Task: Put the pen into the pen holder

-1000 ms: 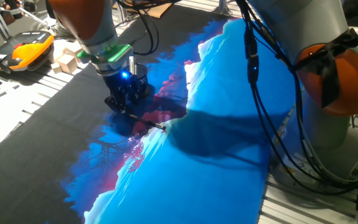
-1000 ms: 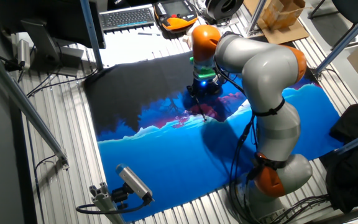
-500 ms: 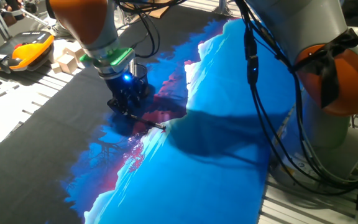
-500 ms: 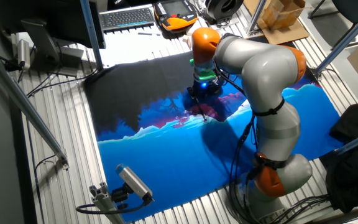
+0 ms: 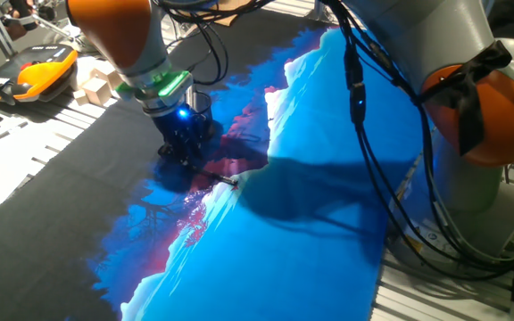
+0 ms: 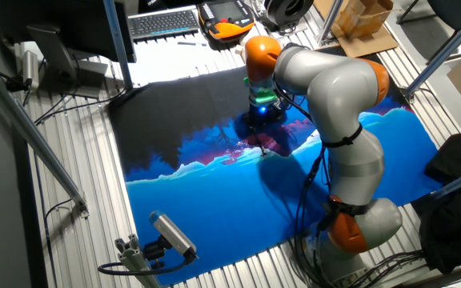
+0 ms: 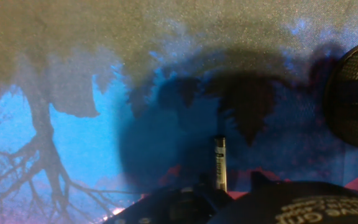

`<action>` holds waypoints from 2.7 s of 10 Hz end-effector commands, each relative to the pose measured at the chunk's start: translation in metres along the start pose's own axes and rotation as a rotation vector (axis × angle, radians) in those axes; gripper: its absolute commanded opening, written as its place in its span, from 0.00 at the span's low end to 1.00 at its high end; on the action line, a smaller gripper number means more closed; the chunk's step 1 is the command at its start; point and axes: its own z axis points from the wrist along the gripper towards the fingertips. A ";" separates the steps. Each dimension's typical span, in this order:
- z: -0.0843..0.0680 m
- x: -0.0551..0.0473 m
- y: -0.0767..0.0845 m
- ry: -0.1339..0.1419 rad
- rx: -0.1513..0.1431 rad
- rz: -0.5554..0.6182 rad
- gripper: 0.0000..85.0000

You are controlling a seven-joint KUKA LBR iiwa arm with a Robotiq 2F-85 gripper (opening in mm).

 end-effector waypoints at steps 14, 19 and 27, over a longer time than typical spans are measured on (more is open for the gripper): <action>0.012 0.002 0.004 0.009 -0.014 0.019 0.40; 0.012 0.002 0.004 0.014 -0.016 -0.005 0.00; -0.038 0.010 -0.005 0.002 -0.002 0.006 0.00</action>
